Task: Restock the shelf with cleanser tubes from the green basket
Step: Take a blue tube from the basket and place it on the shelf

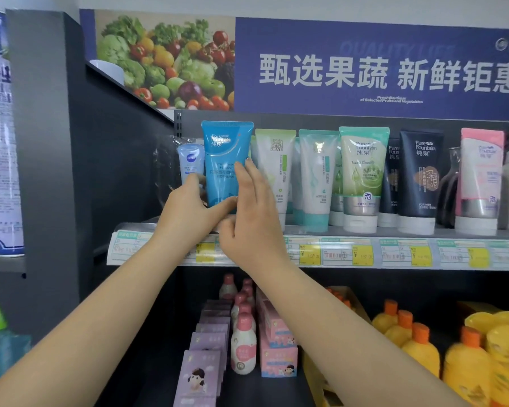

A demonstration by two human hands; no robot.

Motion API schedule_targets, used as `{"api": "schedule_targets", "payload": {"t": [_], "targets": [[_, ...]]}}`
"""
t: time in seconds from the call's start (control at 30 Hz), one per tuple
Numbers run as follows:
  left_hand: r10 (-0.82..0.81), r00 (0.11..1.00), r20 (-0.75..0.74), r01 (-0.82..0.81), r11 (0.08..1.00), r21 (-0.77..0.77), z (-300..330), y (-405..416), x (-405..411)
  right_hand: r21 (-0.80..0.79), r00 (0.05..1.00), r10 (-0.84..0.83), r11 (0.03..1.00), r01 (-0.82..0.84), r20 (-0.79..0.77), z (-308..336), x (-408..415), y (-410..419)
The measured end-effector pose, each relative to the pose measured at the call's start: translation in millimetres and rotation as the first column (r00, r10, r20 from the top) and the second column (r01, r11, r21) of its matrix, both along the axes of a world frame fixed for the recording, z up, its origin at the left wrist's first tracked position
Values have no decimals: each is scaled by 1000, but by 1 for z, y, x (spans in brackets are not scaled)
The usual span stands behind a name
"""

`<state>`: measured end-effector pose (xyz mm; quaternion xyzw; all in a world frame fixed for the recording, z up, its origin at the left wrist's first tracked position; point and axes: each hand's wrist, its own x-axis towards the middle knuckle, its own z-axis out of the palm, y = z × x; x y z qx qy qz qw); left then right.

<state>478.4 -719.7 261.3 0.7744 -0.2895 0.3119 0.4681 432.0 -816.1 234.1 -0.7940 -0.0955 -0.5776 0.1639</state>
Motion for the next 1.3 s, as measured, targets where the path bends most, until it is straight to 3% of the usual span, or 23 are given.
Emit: {"api": "schedule_targets", "payload": {"t": [0.13,0.33,0.43,0.5,0.63,0.77,0.93,1.1,1.3], "targets": [[28,999,38,-29,1000,5,-3,-2,0,5,985,-75,997,75,153,-3,-6,-16],[78,990,115,-69,994,-85,-12,-6,-2,6,970,-206,978,207,132,-6,-23,-35],[143,941,307,-125,989,-75,-28,-8,-10,-72,954,-278,955,286,108,-14,-33,-42],[177,847,502,-200,980,-8,-45,-13,-21,-134,943,-317,935,329,105,-22,-41,-49],[32,769,638,-148,980,129,-94,-40,-46,-198,942,-330,921,335,59,-55,-63,-67],[-128,819,560,-49,955,291,-154,-72,-72,-193,944,-331,927,322,-16,-114,-95,-88],[-331,868,369,132,872,472,-243,-110,-112,-131,879,-395,918,373,-267,-213,-145,-123],[-437,888,145,230,694,682,-334,-135,-153,-200,675,-530,839,506,-513,-310,-205,-156],[-474,872,-120,355,445,822,-450,-136,-193,-264,386,-537,778,571,-750,-412,-270,-175]]}}
